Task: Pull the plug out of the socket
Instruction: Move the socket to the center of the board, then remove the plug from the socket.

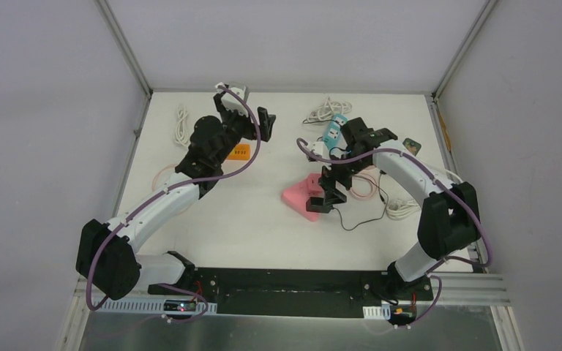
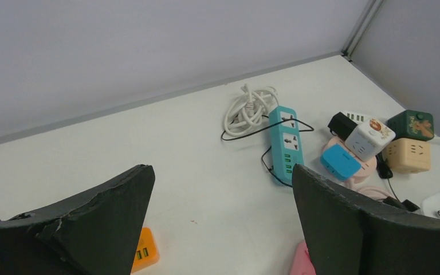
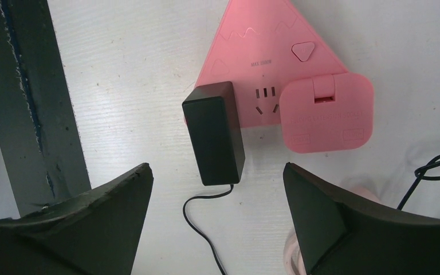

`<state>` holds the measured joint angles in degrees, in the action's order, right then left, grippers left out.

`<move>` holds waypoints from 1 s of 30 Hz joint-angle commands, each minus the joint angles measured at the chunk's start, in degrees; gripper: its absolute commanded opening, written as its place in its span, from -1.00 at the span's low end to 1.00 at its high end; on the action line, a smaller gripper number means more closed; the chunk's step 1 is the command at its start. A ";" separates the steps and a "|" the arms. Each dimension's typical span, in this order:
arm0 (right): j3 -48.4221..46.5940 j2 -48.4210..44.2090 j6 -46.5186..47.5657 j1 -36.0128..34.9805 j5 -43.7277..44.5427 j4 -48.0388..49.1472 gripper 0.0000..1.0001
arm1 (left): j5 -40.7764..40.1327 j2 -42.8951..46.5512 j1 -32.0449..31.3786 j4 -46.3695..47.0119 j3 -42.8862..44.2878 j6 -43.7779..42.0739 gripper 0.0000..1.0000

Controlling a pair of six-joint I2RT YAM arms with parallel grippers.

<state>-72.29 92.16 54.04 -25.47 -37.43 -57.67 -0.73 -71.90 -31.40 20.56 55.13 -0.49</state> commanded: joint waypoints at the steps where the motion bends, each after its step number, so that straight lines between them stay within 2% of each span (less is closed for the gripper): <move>1: 1.34 -3.82 0.75 0.98 -5.16 1.59 0.76 | 5.01 1.53 0.37 0.09 -1.79 6.60 0.90; 5: 3.47 -5.69 2.06 1.77 -7.21 3.62 0.76 | 7.62 2.62 0.37 4.98 -9.54 14.80 0.90; 10: 5.59 -7.45 4.17 2.43 -9.63 5.01 0.78 | 13.21 3.03 0.28 17.38 -21.83 27.92 0.87; 14: 5.41 -6.63 4.83 2.53 -10.13 4.21 0.78 | 13.88 1.27 -1.51 20.50 -26.27 33.88 0.81; 17: 5.23 -6.07 5.81 2.53 -10.79 3.15 0.78 | 9.34 0.74 -6.23 16.58 -26.55 32.26 0.81; 22: 5.91 -6.46 6.43 2.47 -10.56 3.57 0.78 | -5.02 -0.12 -16.83 8.99 -25.29 29.97 0.81; 25: 6.53 -6.62 6.16 2.46 -9.83 4.87 0.77 | -7.57 -2.93 -18.64 13.12 -27.36 35.27 0.81; 30: 8.72 -6.86 2.68 2.46 -8.32 10.44 0.77 | -8.66 -10.01 -19.83 22.24 -28.52 44.03 0.64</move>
<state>-64.82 87.00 57.89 -23.22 -45.25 -52.60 -4.99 -77.71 -50.30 34.89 27.20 35.51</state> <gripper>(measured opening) 0.886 0.843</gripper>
